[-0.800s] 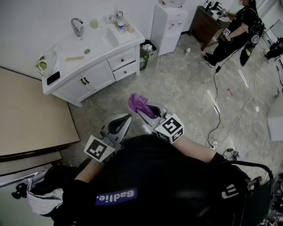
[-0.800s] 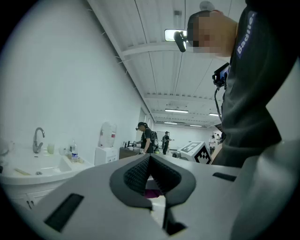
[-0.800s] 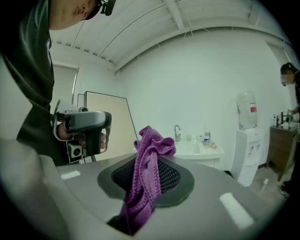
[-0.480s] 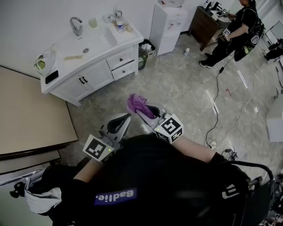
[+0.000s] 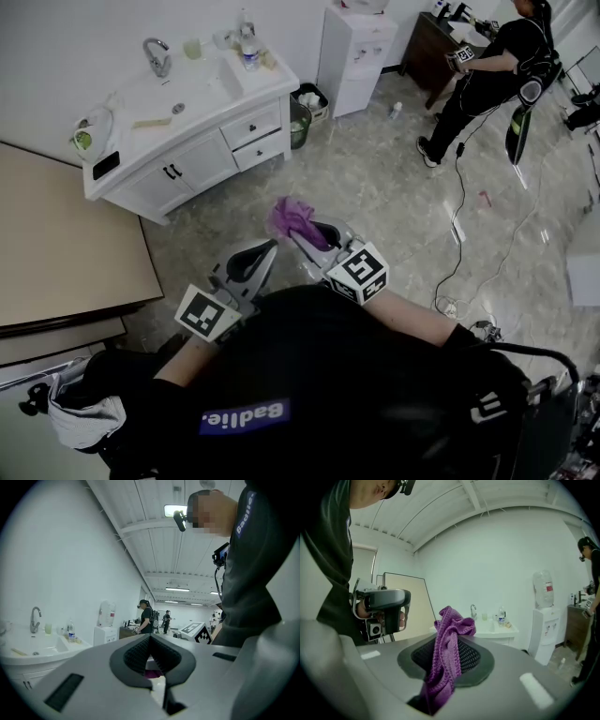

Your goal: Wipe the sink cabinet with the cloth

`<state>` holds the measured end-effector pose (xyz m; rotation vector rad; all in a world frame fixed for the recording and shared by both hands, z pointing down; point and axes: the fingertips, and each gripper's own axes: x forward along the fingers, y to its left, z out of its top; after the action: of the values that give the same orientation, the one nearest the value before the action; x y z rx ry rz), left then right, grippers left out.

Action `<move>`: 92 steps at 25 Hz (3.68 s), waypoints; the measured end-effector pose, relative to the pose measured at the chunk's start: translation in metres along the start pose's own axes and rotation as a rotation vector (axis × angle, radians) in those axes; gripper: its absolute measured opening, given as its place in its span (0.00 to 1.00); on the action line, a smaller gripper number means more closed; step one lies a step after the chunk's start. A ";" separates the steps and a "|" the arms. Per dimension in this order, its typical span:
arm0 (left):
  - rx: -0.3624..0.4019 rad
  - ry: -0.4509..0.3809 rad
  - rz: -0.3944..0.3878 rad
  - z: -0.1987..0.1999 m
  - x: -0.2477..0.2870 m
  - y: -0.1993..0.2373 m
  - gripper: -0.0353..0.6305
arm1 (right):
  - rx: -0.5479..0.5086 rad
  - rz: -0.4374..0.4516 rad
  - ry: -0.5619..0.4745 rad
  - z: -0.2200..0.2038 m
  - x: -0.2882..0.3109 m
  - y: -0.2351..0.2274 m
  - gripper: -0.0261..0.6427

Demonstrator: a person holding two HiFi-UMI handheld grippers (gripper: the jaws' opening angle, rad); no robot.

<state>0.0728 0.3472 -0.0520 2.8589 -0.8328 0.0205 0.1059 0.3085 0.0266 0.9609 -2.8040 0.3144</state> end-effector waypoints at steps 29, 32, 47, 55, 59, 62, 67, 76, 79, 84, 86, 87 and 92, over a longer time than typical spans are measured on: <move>-0.045 0.010 -0.057 -0.006 0.043 0.230 0.04 | 0.063 -0.146 0.048 0.007 0.194 -0.128 0.16; -0.032 0.012 -0.084 0.000 0.049 0.269 0.04 | 0.076 -0.189 0.033 0.013 0.227 -0.148 0.16; -0.028 -0.038 -0.002 -0.098 0.153 0.364 0.04 | 0.050 -0.220 0.052 -0.099 0.280 -0.288 0.16; -0.019 -0.011 0.025 -0.227 0.215 0.426 0.04 | 0.085 -0.273 0.068 -0.237 0.338 -0.377 0.16; 0.005 -0.038 0.039 -0.270 0.236 0.451 0.04 | 0.083 -0.304 0.036 -0.286 0.359 -0.417 0.16; 0.022 -0.069 0.018 -0.300 0.255 0.461 0.04 | 0.095 -0.356 0.006 -0.321 0.367 -0.448 0.16; 0.038 -0.082 0.011 -0.369 0.279 0.487 0.04 | 0.068 -0.403 -0.024 -0.374 0.389 -0.486 0.16; 0.061 -0.114 0.014 -0.470 0.288 0.527 0.04 | -0.023 -0.432 0.019 -0.443 0.433 -0.537 0.16; 0.081 -0.105 0.018 -0.499 0.283 0.538 0.04 | -0.046 -0.451 0.058 -0.468 0.449 -0.552 0.16; 0.145 -0.036 -0.011 -0.549 0.272 0.541 0.04 | -0.062 -0.493 0.139 -0.504 0.466 -0.578 0.16; 0.142 -0.019 -0.020 -0.559 0.266 0.540 0.04 | -0.072 -0.502 0.160 -0.510 0.473 -0.585 0.16; 0.143 -0.015 -0.021 -0.560 0.263 0.539 0.04 | -0.078 -0.504 0.173 -0.512 0.477 -0.587 0.16; 0.132 -0.035 0.003 -0.552 0.249 0.540 0.04 | -0.119 -0.468 0.243 -0.526 0.505 -0.583 0.16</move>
<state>0.0120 -0.1454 0.5891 2.9895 -0.8734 0.0272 0.1163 -0.3063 0.7294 1.3980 -2.2685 0.1820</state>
